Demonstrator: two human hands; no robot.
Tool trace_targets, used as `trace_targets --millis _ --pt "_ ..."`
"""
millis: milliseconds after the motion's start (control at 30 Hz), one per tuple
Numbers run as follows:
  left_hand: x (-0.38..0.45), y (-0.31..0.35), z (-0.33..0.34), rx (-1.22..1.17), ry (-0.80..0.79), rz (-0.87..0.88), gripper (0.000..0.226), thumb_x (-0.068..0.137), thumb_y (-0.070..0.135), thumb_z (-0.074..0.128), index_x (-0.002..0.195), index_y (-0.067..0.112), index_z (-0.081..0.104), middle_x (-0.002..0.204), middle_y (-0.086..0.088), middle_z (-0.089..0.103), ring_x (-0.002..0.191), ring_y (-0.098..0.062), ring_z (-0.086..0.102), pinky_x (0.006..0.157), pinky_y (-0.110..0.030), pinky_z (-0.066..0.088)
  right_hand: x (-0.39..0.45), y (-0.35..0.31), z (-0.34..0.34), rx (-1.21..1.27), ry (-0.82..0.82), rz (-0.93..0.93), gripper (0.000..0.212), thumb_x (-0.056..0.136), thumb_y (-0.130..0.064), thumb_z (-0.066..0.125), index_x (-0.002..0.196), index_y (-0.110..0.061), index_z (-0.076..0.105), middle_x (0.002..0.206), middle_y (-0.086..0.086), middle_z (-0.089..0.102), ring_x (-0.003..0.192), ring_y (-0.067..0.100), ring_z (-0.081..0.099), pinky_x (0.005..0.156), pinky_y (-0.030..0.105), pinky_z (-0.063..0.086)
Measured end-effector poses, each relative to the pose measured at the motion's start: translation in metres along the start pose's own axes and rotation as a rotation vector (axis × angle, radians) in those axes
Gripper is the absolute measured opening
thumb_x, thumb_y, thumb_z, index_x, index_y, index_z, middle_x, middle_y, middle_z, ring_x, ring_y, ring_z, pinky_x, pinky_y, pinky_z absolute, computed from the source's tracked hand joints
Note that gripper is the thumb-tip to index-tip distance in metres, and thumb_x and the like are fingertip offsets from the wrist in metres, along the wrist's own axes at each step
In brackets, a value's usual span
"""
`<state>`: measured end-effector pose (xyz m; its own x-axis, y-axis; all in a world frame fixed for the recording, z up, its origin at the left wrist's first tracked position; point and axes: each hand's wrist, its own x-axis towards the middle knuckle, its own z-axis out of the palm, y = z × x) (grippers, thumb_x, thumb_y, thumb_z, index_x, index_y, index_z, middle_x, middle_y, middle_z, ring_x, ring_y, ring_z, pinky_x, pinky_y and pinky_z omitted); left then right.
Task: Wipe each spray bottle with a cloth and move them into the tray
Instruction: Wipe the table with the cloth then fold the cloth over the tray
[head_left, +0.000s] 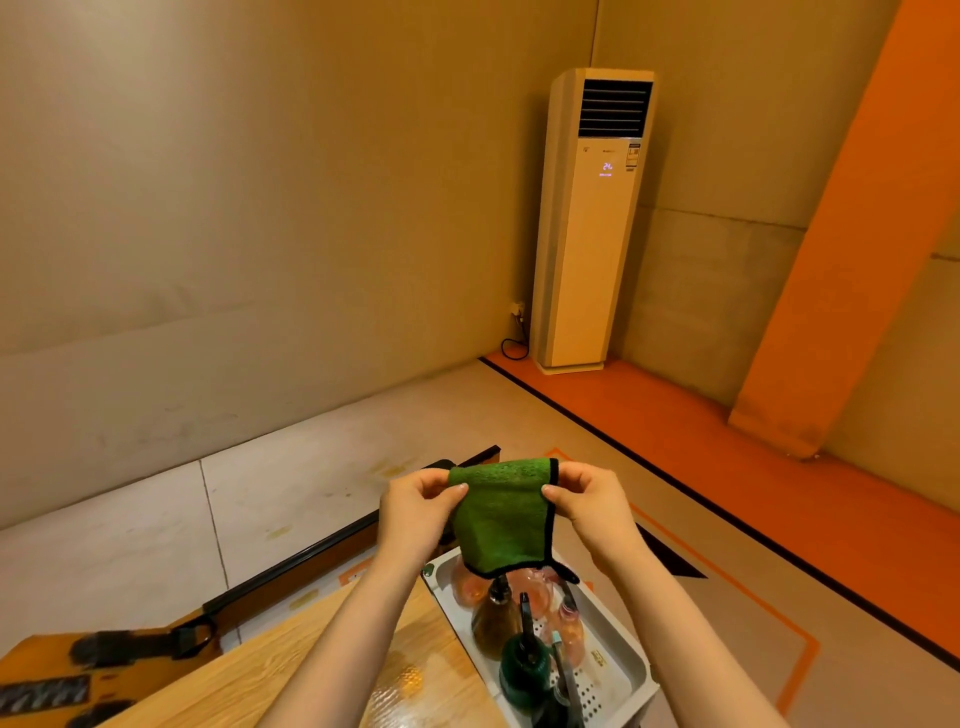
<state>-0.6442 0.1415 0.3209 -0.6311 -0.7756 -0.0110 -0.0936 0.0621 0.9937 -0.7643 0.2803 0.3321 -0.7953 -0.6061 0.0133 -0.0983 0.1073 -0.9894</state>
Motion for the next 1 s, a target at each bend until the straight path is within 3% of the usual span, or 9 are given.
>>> trace_targets --millis 100,200,333,500,600,700,767,833,1000 --pt "0.000 -0.001 0.011 0.003 0.107 0.047 0.017 0.087 0.009 0.068 0.075 0.020 0.070 0.077 -0.003 0.071 0.075 -0.018 0.068 0.061 -0.028 0.057 0.000 0.002 0.001 -0.054 0.116 -0.042 0.017 0.085 0.005 0.060 0.082 -0.008 0.070 0.078 0.005 0.070 0.076 0.020 0.068 0.066 0.028 0.057" --pt "0.004 -0.004 0.014 -0.121 0.102 -0.031 0.005 0.086 0.011 0.069 0.083 0.014 0.072 0.084 -0.008 0.072 0.083 -0.024 0.068 0.075 -0.038 0.057 0.000 0.006 -0.001 0.060 0.228 0.057 0.017 0.083 0.000 0.065 0.069 -0.009 0.069 0.071 0.010 0.069 0.066 0.022 0.064 0.062 0.030 0.055" --pt "0.004 -0.005 0.019 -0.253 0.007 -0.076 0.008 0.088 0.004 0.065 0.088 0.010 0.070 0.086 -0.007 0.070 0.083 -0.022 0.065 0.070 -0.031 0.053 -0.005 0.006 -0.004 0.453 0.048 0.275 0.012 0.085 0.005 0.058 0.083 -0.003 0.067 0.074 0.007 0.069 0.068 0.016 0.064 0.059 0.023 0.051" --pt "0.006 -0.013 0.025 -0.128 0.017 0.038 0.007 0.088 0.004 0.065 0.089 0.010 0.069 0.096 -0.008 0.067 0.091 -0.023 0.063 0.069 -0.028 0.052 -0.003 0.014 -0.011 0.132 0.176 0.067 0.019 0.083 0.005 0.062 0.079 -0.013 0.068 0.080 0.001 0.069 0.075 0.010 0.063 0.057 0.012 0.047" --pt "0.007 -0.012 0.034 -0.071 0.061 0.140 0.007 0.086 0.002 0.066 0.083 0.008 0.066 0.106 0.002 0.058 0.093 -0.011 0.056 0.062 -0.012 0.050 0.001 0.020 -0.016 0.071 0.242 -0.030 0.018 0.083 0.002 0.063 0.079 -0.014 0.069 0.095 0.001 0.067 0.092 0.012 0.059 0.072 0.017 0.047" --pt "0.011 -0.011 0.042 -0.166 -0.027 0.088 0.011 0.090 0.006 0.063 0.083 0.013 0.067 0.093 0.001 0.067 0.082 -0.014 0.062 0.057 -0.019 0.052 0.000 0.018 -0.021 0.107 0.272 -0.072 0.018 0.084 0.003 0.062 0.081 -0.014 0.068 0.089 -0.001 0.068 0.086 0.008 0.061 0.070 0.015 0.050" --pt "0.014 -0.012 0.046 -0.208 -0.068 0.053 0.011 0.090 0.008 0.063 0.086 0.018 0.067 0.087 -0.002 0.068 0.081 -0.017 0.064 0.060 -0.021 0.052 0.001 0.019 -0.025 0.104 0.313 -0.087 0.019 0.083 0.001 0.063 0.081 -0.016 0.068 0.082 -0.001 0.068 0.079 0.010 0.063 0.066 0.015 0.051" --pt "0.018 -0.016 0.051 -0.232 -0.113 0.027 0.014 0.088 0.005 0.064 0.090 0.018 0.065 0.089 -0.003 0.067 0.084 -0.017 0.065 0.066 -0.021 0.055 0.003 0.024 -0.029 0.064 0.351 -0.091 0.020 0.083 -0.002 0.064 0.079 -0.020 0.068 0.082 0.000 0.069 0.081 0.016 0.065 0.071 0.026 0.054" --pt "0.018 -0.043 0.074 -0.157 -0.317 -0.018 0.044 0.086 -0.003 0.064 0.127 0.008 0.052 0.117 -0.005 0.062 0.107 -0.015 0.062 0.092 -0.030 0.054 0.003 0.048 -0.044 0.084 0.424 -0.029 0.017 0.085 -0.003 0.062 0.083 -0.020 0.068 0.088 0.006 0.069 0.086 0.024 0.065 0.074 0.039 0.055"
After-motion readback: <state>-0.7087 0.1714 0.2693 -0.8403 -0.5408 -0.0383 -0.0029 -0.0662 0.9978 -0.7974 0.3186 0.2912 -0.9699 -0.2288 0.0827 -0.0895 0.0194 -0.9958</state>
